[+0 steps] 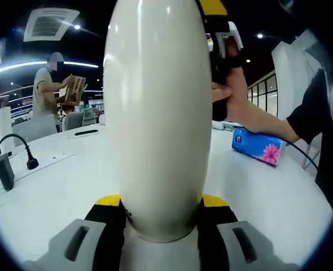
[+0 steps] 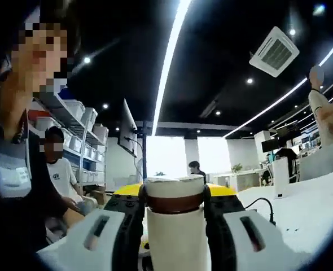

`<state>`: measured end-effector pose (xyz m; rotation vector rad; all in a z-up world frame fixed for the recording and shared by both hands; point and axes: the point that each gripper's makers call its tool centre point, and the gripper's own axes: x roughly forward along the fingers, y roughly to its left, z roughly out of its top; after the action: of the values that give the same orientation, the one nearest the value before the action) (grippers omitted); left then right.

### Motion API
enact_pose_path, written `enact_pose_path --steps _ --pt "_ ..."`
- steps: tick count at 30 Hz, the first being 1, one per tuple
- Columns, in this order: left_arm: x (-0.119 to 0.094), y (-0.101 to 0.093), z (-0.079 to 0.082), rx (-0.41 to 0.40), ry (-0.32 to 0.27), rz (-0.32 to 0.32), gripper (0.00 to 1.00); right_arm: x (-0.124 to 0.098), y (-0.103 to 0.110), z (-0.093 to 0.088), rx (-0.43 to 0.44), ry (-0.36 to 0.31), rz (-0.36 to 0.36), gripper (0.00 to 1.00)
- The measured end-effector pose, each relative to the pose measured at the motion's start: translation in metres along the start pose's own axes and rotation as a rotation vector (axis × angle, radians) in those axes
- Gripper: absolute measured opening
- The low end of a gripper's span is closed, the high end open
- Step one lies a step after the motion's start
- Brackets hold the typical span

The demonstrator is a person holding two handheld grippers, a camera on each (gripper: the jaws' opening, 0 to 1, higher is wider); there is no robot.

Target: Grasp the water cup twist off the cup lid place the cup lid on the table

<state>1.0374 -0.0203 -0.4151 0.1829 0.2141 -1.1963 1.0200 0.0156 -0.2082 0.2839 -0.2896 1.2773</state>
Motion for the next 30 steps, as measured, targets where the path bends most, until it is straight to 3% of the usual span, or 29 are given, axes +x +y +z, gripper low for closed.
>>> enact_pose_path --steps 3,12,18,23,30 --pt "0.000 0.000 0.000 -0.001 0.000 0.001 0.51 0.001 -0.001 0.002 0.095 -0.029 0.041 0.44" --pt "-0.001 -0.001 0.001 -0.002 0.000 -0.001 0.51 0.000 -0.001 0.002 0.075 -0.020 0.083 0.46" --pt "-0.001 -0.002 0.001 -0.001 0.000 -0.002 0.51 0.001 0.002 -0.005 -0.011 0.024 0.050 0.48" --pt "-0.001 -0.001 0.001 0.000 0.000 -0.002 0.51 0.004 0.002 -0.013 -0.047 0.059 0.019 0.61" --pt "-0.001 -0.002 0.001 0.000 0.000 -0.002 0.51 0.003 -0.001 -0.016 -0.100 0.083 -0.063 0.65"
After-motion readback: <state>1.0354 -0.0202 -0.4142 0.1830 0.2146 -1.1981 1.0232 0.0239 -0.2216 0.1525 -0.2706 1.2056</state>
